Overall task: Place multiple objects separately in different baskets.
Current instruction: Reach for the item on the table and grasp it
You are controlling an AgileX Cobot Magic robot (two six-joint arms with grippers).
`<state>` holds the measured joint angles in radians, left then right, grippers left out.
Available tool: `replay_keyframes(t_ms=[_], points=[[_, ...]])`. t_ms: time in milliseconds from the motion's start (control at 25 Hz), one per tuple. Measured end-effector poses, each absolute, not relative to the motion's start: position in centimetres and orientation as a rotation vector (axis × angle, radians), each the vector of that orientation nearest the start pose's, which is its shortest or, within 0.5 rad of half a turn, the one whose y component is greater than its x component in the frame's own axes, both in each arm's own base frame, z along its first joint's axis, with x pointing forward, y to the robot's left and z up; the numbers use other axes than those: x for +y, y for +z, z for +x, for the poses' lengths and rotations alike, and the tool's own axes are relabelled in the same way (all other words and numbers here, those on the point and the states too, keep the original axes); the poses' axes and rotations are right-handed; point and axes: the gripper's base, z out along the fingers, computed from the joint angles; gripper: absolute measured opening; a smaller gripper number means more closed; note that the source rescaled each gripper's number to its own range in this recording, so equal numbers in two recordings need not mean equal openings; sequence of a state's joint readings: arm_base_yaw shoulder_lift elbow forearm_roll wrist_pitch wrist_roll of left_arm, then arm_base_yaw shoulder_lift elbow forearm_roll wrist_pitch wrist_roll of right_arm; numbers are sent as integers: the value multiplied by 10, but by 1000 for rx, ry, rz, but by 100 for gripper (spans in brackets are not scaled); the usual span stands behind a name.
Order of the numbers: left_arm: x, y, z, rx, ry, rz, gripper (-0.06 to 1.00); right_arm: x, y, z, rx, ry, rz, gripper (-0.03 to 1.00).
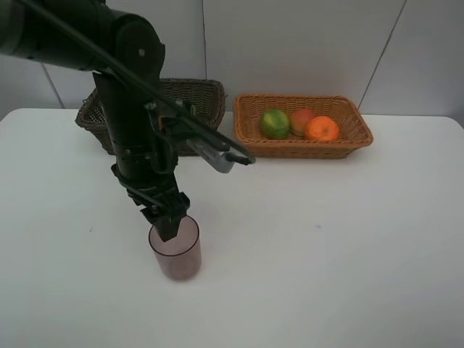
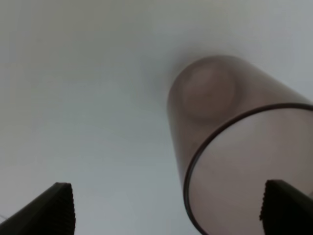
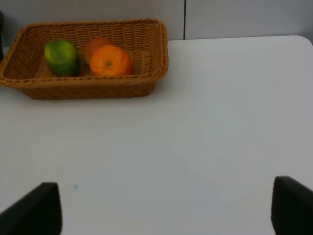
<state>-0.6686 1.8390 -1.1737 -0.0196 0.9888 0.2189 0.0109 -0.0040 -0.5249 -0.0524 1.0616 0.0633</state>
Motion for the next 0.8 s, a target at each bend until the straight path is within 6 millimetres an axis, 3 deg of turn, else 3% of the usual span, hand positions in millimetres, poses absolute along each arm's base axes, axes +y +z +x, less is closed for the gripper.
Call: replay_keyframes(t_ms=[600, 800], points=[[-201, 136, 253, 2684, -82, 1249, 98, -4, 284, -9, 2015, -15, 56, 89], [-202, 132, 254, 2631, -100, 1221, 98, -4, 284, -9, 2015, -15, 56, 89]])
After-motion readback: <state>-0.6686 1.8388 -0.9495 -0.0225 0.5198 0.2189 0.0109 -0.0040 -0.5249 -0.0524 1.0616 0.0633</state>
